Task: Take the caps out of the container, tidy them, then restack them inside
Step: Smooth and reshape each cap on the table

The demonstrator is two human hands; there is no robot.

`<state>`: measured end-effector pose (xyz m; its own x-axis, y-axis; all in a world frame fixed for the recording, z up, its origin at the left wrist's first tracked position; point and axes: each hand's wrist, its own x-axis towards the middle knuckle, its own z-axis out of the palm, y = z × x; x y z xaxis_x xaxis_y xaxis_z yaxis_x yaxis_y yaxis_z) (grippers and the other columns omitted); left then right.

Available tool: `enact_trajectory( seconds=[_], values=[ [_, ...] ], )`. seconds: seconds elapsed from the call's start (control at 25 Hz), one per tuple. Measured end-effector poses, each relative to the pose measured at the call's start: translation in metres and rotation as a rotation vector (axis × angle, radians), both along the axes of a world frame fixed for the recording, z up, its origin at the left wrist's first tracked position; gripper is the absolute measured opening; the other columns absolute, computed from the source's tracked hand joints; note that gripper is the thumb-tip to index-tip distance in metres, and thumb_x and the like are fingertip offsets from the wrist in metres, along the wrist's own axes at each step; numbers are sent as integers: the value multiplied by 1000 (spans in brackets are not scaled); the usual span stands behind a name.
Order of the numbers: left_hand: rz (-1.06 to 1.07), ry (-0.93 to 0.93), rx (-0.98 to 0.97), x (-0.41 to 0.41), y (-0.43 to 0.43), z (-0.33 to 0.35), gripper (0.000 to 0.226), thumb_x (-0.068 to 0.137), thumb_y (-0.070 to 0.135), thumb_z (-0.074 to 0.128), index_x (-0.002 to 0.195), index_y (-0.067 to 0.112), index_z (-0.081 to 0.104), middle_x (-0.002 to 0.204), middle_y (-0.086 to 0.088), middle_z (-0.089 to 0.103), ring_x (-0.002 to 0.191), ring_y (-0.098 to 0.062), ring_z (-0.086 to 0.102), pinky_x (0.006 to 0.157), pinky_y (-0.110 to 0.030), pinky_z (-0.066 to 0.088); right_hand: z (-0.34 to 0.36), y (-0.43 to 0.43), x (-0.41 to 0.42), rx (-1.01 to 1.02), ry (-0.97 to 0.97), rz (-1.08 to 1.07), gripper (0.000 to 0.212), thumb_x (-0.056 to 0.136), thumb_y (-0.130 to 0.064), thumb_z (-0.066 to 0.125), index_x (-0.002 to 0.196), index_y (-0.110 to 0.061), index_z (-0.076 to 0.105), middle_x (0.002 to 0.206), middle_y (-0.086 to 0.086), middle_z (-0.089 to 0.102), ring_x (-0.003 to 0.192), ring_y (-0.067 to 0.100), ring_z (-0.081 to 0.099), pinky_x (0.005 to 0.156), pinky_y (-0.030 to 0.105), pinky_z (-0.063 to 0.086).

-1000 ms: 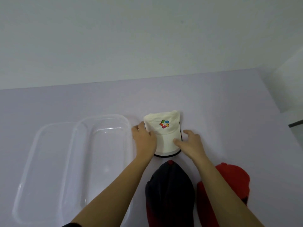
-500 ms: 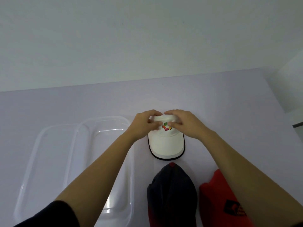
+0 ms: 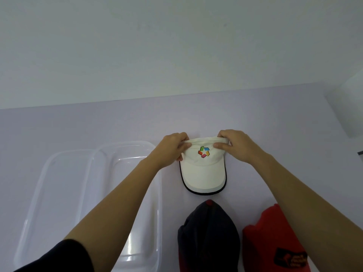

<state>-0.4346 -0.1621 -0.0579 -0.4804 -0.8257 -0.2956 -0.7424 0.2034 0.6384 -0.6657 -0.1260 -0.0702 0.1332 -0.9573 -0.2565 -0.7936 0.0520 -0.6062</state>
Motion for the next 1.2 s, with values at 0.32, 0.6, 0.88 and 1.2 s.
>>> enact_trajectory(
  seconds=[0.32,0.6,0.88,1.2],
  values=[
    [47,-42,53,-3,-4,7,18,96,15,45,105,7,58,96,-7,61,62,-9,62,58,-12,44,-3,-2,2,-15,22,18,23,92,-31,54,111,-20,59,102,-6,59,78,11,53,71,30,42],
    [54,-79,17,-7,1,14,32,96,16,45,127,9,52,123,-12,56,81,-23,67,79,-29,52,3,5,12,-26,42,14,35,92,-33,53,125,-21,51,120,-1,54,90,15,54,79,30,44],
    [70,-41,-141,-4,48,35,42,96,25,49,135,10,48,136,-9,52,109,-20,59,94,-22,38,31,54,35,-189,109,-88,54,91,-38,52,139,-17,38,146,8,30,132,27,34,104,43,34],
    [187,24,-32,10,151,46,41,96,24,45,135,10,48,126,-8,61,106,-22,63,90,-24,43,50,158,61,-38,-3,-54,41,96,-27,45,136,-16,42,135,7,48,109,20,53,96,28,37]
  ],
)
